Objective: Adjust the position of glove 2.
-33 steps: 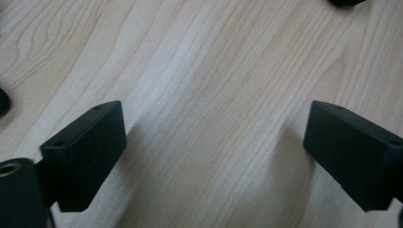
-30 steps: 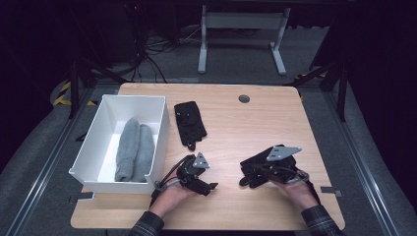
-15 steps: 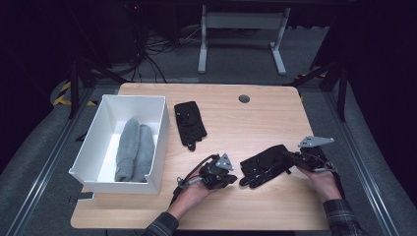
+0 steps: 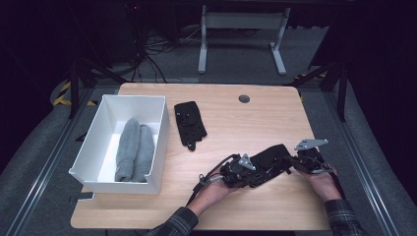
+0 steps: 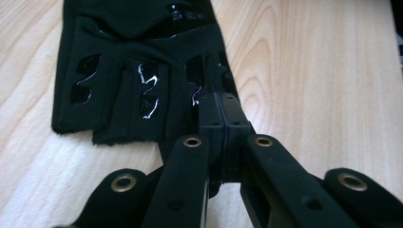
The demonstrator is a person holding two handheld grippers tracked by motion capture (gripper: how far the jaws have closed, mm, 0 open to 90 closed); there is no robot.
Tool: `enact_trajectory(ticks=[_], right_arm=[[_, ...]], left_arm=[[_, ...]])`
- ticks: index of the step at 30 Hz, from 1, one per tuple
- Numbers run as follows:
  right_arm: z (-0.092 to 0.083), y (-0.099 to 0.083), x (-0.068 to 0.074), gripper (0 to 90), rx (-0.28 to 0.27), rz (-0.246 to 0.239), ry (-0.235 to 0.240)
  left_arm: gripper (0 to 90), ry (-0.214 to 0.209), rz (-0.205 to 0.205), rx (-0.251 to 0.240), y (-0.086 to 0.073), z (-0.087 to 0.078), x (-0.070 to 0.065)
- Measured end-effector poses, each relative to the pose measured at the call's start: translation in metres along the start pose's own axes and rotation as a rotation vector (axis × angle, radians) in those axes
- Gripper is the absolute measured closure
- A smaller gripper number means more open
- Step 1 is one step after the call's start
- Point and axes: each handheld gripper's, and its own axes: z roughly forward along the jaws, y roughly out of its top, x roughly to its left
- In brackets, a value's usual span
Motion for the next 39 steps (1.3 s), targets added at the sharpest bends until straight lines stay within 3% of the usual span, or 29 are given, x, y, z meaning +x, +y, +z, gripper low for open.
enact_trajectory(ticks=[6,7,10,23,29,32,39], right_arm=[[0.0,0.001,0.012,90.0,0.009,-0.033,0.035],[0.0,0.002,0.016,90.0,0.012,-0.043,0.045],[0.001,0.004,0.023,90.0,0.014,-0.065,0.063],[0.009,0.015,0.07,90.0,0.019,-0.182,0.258],[0.017,0.022,0.1,90.0,0.01,-0.234,0.36],[0.021,0.028,0.115,90.0,0.009,-0.272,0.389],[0.031,0.038,0.138,90.0,-0.001,-0.301,0.45]], left_arm=[[90.0,0.045,-0.011,0.017,-0.006,-0.01,0.008],[90.0,0.067,-0.015,0.023,-0.009,-0.016,0.013],[90.0,0.089,-0.044,0.025,-0.014,-0.023,0.019],[90.0,0.165,-0.137,-0.005,-0.029,-0.044,0.049],[90.0,0.163,-0.152,-0.016,-0.029,-0.045,0.058],[90.0,0.166,-0.15,-0.021,-0.026,-0.041,0.059],[90.0,0.15,-0.145,-0.027,-0.021,-0.035,0.059]])
